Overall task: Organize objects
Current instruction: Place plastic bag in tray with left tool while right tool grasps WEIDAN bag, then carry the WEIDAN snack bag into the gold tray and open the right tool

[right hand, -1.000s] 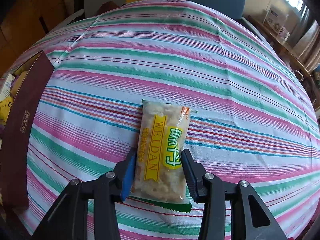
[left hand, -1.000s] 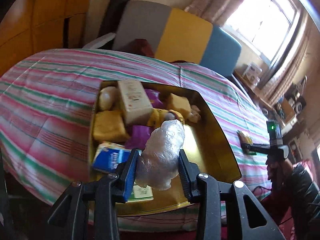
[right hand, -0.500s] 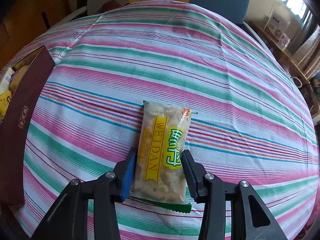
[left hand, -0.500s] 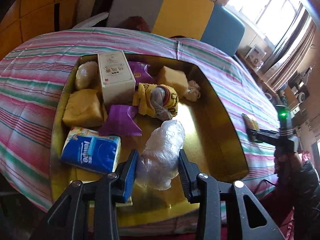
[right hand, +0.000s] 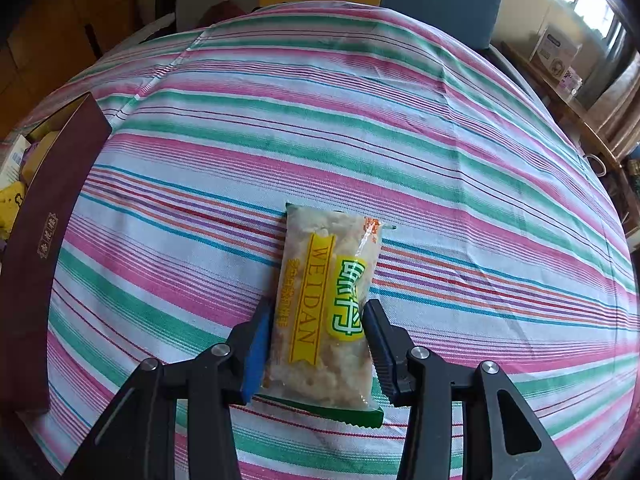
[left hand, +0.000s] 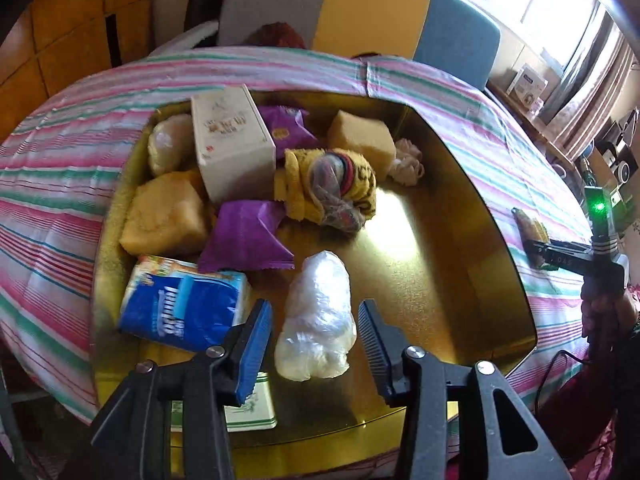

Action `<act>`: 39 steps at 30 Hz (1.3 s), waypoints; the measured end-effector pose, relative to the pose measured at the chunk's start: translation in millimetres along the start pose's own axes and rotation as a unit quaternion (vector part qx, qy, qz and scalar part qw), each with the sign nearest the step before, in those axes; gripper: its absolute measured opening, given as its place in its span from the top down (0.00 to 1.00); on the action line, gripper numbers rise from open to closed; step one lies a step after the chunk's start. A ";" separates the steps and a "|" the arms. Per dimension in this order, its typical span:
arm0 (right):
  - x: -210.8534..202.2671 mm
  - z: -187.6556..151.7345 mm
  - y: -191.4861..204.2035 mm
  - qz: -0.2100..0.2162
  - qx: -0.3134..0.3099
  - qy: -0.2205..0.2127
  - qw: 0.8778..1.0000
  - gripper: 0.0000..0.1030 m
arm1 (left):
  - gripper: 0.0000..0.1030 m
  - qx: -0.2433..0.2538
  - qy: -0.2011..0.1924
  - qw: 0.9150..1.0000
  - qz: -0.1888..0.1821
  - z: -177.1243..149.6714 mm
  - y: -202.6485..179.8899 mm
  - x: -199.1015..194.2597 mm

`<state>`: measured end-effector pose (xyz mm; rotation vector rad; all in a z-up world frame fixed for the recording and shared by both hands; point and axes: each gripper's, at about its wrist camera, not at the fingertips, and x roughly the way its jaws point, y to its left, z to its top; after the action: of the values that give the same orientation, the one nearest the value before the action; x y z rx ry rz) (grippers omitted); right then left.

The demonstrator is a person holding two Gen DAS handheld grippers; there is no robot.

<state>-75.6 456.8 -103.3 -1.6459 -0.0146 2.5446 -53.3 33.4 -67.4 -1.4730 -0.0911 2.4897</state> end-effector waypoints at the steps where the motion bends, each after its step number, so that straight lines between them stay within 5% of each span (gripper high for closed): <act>1: 0.0 0.0 -0.1 0.000 0.000 0.000 1.000 0.54 | 0.56 0.003 -0.007 1.000 0.006 -0.8 0.5 -4.6; 13: -0.5 0.0 4.4 -0.012 -0.011 -0.004 1.000 0.57 | 0.56 0.009 -0.073 0.997 0.038 2.0 4.6 -46.5; 39: -8.3 4.1 14.6 -0.063 0.044 0.017 0.997 0.60 | 0.56 -0.010 -0.086 0.996 0.026 -5.2 20.8 -55.8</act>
<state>-77.2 441.7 -95.1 -1.6016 -0.0022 2.3892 -26.8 -0.5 -25.9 -1.2814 -0.1101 2.6603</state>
